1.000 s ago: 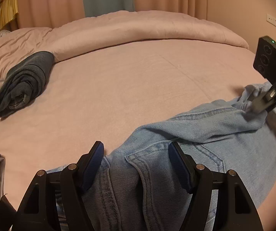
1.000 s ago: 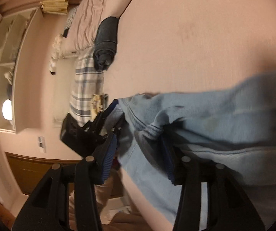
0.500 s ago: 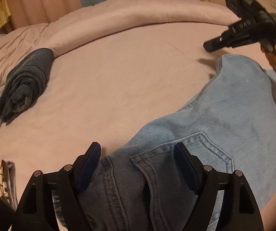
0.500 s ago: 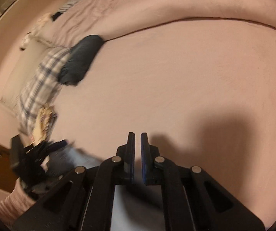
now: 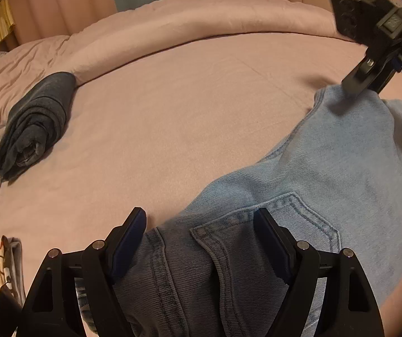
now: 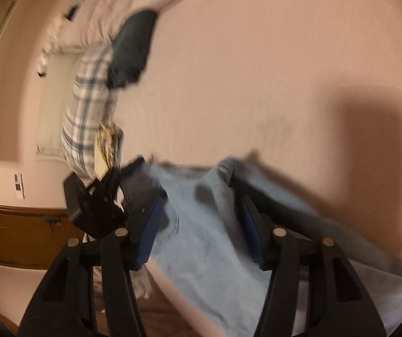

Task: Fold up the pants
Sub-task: 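Lift and fold the jeans with the right tool toward the left tool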

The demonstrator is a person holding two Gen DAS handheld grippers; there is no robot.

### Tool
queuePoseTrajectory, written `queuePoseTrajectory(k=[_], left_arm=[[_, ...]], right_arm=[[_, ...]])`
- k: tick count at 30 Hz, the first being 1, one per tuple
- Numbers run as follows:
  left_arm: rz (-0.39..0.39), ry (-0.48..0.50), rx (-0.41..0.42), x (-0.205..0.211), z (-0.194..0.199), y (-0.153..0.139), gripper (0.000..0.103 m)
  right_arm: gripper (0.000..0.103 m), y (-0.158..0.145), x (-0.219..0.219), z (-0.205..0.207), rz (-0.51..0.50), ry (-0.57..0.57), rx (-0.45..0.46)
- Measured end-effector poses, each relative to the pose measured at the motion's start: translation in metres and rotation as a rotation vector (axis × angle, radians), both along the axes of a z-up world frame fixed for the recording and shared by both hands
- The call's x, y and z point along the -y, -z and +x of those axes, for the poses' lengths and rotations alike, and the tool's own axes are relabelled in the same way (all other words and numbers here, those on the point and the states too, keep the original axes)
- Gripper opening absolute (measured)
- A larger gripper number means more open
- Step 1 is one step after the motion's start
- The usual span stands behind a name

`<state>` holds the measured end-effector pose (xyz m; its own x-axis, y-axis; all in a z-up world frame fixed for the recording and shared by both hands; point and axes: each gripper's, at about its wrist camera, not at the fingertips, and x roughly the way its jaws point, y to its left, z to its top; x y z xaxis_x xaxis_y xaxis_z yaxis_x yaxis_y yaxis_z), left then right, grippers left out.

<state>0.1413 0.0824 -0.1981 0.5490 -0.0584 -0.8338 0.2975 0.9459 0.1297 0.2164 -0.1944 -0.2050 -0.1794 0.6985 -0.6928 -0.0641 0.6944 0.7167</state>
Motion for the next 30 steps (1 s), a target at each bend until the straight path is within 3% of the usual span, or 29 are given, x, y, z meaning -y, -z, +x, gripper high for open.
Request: queuePoseTrajectory(k=[3,6,8,10,11,16,17,21,23,27,30], left_arm=[[0.0,0.001,0.002,0.0,0.0,0.0,0.081],[0.0,0.001,0.006,0.0,-0.001,-0.001,0.081],[0.002,0.003,0.006,0.001,-0.001,0.0,0.081],[0.001,0.01,0.001,0.0,-0.001,0.0,0.081],[0.0,0.014,-0.003,-0.001,0.0,0.0,0.081],[0.011,-0.001,-0.053,-0.004,0.003,-0.008,0.078],[-0.006,-0.007,-0.051,-0.006,0.001,-0.016,0.074],[-0.113,-0.008,0.014,-0.004,0.008,-0.047,0.073],[-0.133,0.003,-0.028,0.007,0.026,-0.038,0.073],[-0.115,-0.022,-0.183,0.017,0.057,0.008,0.073],[-0.131,-0.045,-0.179,0.004,0.058,0.01,0.074]], right_arm=[[0.054,0.015,-0.008,-0.003,0.047,0.027,-0.109],[0.05,0.017,-0.011,0.004,0.09,0.087,-0.107],[0.039,0.02,-0.005,0.009,0.109,0.156,-0.107],[0.014,0.022,-0.004,0.008,0.091,0.179,-0.082],[0.011,0.021,0.0,0.008,0.072,0.187,-0.06],[0.011,0.026,-0.004,0.013,0.02,0.146,0.004],[0.011,0.028,-0.007,0.015,0.01,0.14,0.004],[0.011,0.027,-0.007,0.017,0.004,0.116,0.033],[0.011,0.03,-0.005,0.019,-0.002,0.117,0.031],[0.011,0.041,0.002,0.022,0.023,0.164,-0.014],[0.01,0.049,0.008,0.022,0.039,0.195,-0.046]])
